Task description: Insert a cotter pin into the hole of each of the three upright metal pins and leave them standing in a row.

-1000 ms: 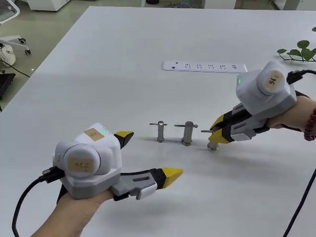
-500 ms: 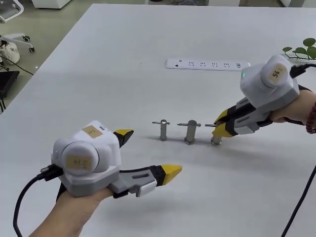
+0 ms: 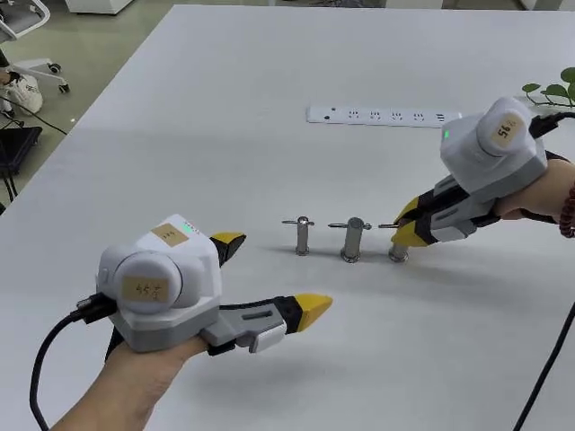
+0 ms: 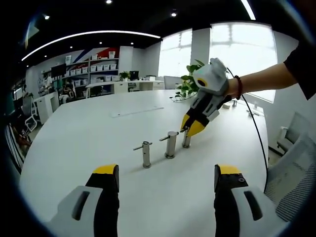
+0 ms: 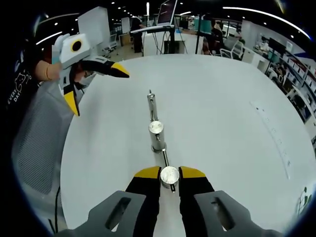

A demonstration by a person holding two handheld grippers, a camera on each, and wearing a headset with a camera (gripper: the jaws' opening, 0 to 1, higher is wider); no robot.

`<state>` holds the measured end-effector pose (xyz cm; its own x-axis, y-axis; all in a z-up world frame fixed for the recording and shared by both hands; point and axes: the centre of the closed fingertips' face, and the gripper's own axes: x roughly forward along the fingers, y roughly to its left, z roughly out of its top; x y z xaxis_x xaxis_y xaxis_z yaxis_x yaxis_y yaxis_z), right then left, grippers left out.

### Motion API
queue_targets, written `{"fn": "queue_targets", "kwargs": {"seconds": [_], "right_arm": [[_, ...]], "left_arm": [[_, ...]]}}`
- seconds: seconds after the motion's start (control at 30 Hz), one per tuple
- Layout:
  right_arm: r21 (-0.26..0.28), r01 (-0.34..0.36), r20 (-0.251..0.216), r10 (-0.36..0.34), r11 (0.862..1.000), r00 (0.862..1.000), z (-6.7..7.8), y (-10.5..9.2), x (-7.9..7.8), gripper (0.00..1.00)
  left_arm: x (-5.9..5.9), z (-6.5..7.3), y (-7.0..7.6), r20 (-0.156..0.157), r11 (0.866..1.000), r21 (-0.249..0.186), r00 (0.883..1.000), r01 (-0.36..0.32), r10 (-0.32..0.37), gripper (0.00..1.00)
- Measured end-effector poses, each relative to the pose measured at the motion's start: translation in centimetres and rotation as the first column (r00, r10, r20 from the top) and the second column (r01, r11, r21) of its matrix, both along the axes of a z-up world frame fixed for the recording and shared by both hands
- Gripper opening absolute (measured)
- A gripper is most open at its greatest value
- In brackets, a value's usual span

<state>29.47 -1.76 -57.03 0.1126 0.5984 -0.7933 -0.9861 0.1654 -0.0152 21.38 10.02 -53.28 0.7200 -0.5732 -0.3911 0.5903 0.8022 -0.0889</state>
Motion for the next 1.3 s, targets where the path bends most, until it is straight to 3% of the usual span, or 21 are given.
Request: {"fn": "queue_targets", "kwargs": {"seconds": [0.4,0.53,0.63,0.77,0.87,1.0,1.03,1.13,1.2,1.3], "right_arm": [[0.012,0.005,-0.034,-0.005,1.000,0.999,-0.1,0.1,-0.3,0.09],[-0.006,0.003,-0.031,-0.003,1.000,1.000,-0.7,-0.1,-0.6,0.11],[-0.002,0.032,-0.042,-0.032,0.999,0.999,-0.6,-0.1,-0.7,0.15],[-0.009,0.054,-0.021,-0.055,0.998,0.998,-0.3,-0.4,-0.7,0.21],[0.018,0.122,-0.028,-0.121,0.992,0.992,0.4,-0.5,-0.7,0.26],[0.042,0.192,-0.020,-0.192,0.980,0.981,1.1,-0.7,-1.1,0.33],[0.057,0.230,-0.022,-0.229,0.972,0.973,1.3,-0.7,-1.2,0.34],[0.080,0.268,-0.005,-0.268,0.960,0.963,1.5,-0.8,-1.4,0.37],[0.099,0.303,-0.006,-0.304,0.948,0.953,1.6,-0.9,-1.7,0.38],[0.146,0.376,-0.032,-0.376,0.915,0.926,2.3,-0.9,-2.3,0.42]], "left_arm": [[0.1,-0.1,0.0,-0.003,1.000,0.003,1.000,-0.002,0.002,0.77],[0.1,-0.3,0.2,-0.012,1.000,0.004,1.000,-0.008,0.008,0.77],[0.1,-0.3,0.3,-0.014,1.000,0.002,1.000,-0.014,0.014,0.77],[0.2,-0.4,0.4,-0.018,1.000,0.002,1.000,-0.020,0.020,0.77],[0.4,-0.3,0.5,-0.022,0.999,-0.008,0.999,-0.031,0.031,0.76],[0.8,0.5,0.6,-0.030,0.996,-0.060,0.998,-0.060,0.059,0.75],[0.9,0.7,0.6,-0.028,0.996,-0.070,0.998,-0.063,0.062,0.74],[1.2,1.0,0.5,-0.030,0.995,-0.077,0.997,-0.071,0.068,0.74],[1.4,1.1,0.6,-0.034,0.994,-0.078,0.996,-0.079,0.076,0.73],[1.9,1.4,0.9,-0.025,0.993,-0.073,0.996,-0.088,0.086,0.72]]}}
